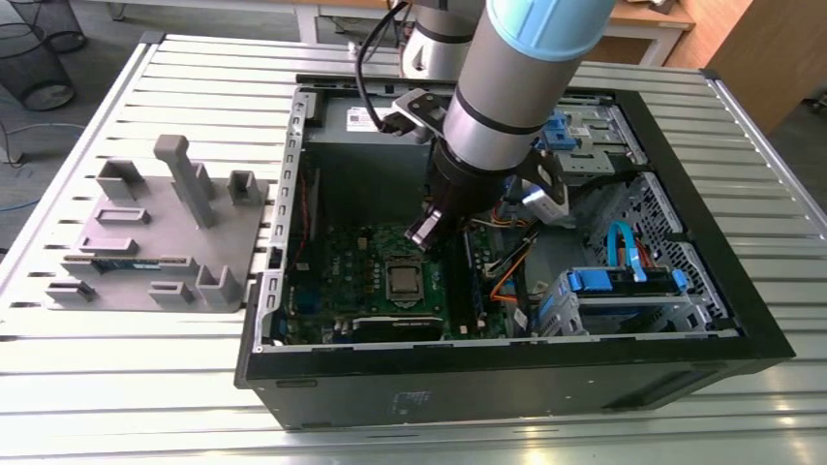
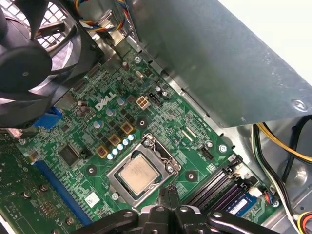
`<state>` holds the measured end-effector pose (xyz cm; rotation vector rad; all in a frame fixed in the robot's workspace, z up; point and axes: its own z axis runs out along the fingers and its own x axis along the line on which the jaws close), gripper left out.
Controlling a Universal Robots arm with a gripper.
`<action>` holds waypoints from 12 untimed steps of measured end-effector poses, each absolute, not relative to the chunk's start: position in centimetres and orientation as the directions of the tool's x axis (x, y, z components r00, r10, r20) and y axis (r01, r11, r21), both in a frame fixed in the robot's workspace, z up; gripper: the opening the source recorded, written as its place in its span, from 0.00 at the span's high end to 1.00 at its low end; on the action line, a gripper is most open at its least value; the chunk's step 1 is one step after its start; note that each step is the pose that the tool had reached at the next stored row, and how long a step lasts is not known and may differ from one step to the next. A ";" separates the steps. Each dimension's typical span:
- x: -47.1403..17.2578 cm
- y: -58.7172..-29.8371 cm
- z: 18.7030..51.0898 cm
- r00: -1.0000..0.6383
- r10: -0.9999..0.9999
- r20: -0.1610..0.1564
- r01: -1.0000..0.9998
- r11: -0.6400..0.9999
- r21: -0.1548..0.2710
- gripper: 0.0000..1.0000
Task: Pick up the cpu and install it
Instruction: 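Install the first cpu locking lever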
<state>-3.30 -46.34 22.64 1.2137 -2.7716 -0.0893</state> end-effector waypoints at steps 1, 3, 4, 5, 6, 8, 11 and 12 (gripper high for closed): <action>-3.4 -46.3 22.6 -0.673 -0.735 0.081 -0.729 0.678 0.100 0.89; -3.4 -46.3 22.6 -0.673 -0.736 0.081 -0.729 0.677 0.099 0.89; -3.5 -46.3 22.6 -0.672 -0.736 0.081 -0.729 0.677 0.099 0.89; -3.5 -46.3 22.5 -0.672 -0.736 0.081 -0.729 0.677 0.099 0.89; -3.6 -46.3 22.5 -0.672 -0.736 0.081 -0.729 0.677 0.099 0.89; -3.6 -46.3 22.5 -0.672 -0.736 0.080 -0.729 0.677 0.099 0.89; -3.8 -46.3 22.5 -0.672 -0.736 0.080 -0.729 0.677 0.099 0.89; -3.8 -46.3 22.4 -0.672 -0.736 0.080 -0.730 0.677 0.099 0.89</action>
